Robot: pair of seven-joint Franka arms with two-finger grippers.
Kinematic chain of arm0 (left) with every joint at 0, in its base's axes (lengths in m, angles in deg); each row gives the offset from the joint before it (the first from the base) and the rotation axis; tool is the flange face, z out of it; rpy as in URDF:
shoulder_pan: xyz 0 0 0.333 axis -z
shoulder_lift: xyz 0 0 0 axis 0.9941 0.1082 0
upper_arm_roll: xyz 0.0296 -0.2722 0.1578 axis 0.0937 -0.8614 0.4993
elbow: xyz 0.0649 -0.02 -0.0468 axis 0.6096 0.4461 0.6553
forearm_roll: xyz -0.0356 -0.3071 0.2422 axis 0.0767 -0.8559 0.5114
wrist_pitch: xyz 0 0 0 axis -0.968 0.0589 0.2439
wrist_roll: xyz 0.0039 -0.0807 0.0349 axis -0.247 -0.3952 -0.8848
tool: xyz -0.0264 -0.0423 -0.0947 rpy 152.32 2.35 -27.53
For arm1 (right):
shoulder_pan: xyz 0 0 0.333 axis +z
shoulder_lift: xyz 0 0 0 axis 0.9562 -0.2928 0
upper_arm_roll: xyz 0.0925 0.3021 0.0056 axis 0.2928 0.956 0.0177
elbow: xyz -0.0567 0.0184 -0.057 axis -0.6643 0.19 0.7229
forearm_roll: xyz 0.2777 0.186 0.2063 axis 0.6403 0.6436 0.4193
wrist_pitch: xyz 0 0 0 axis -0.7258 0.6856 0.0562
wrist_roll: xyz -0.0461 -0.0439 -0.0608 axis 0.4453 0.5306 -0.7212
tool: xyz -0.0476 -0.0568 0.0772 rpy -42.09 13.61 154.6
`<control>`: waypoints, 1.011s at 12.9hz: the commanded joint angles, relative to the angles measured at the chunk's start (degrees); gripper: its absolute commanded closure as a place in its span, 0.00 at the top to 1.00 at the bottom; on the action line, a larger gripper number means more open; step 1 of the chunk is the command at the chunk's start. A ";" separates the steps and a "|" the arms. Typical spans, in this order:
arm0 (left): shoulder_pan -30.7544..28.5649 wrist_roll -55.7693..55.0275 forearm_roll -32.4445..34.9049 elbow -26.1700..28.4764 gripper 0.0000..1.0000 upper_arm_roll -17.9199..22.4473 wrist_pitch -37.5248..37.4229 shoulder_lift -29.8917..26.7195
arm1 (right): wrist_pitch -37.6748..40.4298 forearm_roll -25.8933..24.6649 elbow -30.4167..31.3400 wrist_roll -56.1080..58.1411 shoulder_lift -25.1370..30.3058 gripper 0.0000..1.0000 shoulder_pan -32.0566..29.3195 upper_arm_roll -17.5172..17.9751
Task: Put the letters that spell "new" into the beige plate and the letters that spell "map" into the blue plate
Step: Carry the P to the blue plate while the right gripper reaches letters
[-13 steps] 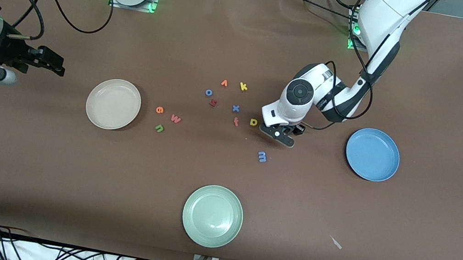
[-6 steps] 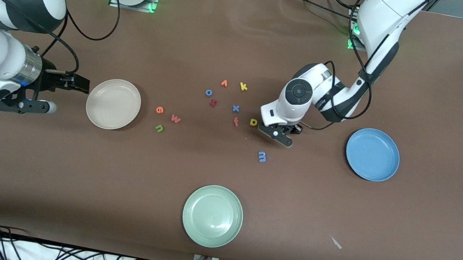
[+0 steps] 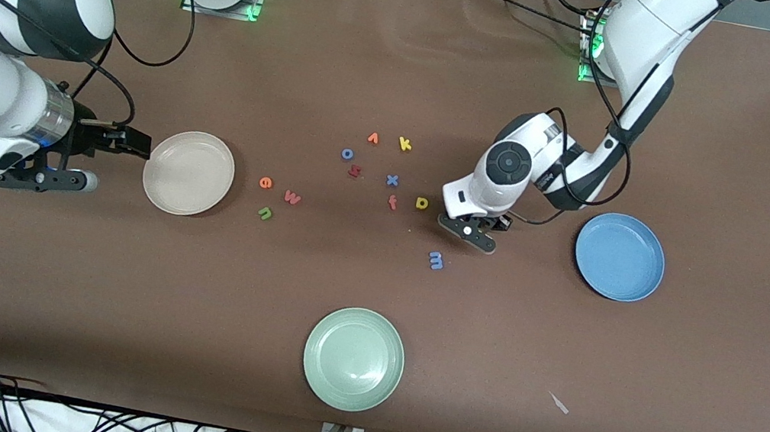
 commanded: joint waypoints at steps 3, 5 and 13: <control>-5.67 11.09 -3.26 -11.40 0.06 -0.13 -19.41 -0.20 | -14.45 1.03 9.69 -6.14 1.50 0.99 -0.22 7.30; -9.45 16.72 -3.27 -13.97 0.06 -0.13 -25.49 -0.99 | -16.38 0.24 12.14 -12.02 1.50 0.99 -0.22 11.16; -23.69 42.05 0.85 -13.19 0.08 0.58 -29.56 1.01 | -44.51 -5.12 35.53 -13.81 1.42 0.99 -0.13 16.46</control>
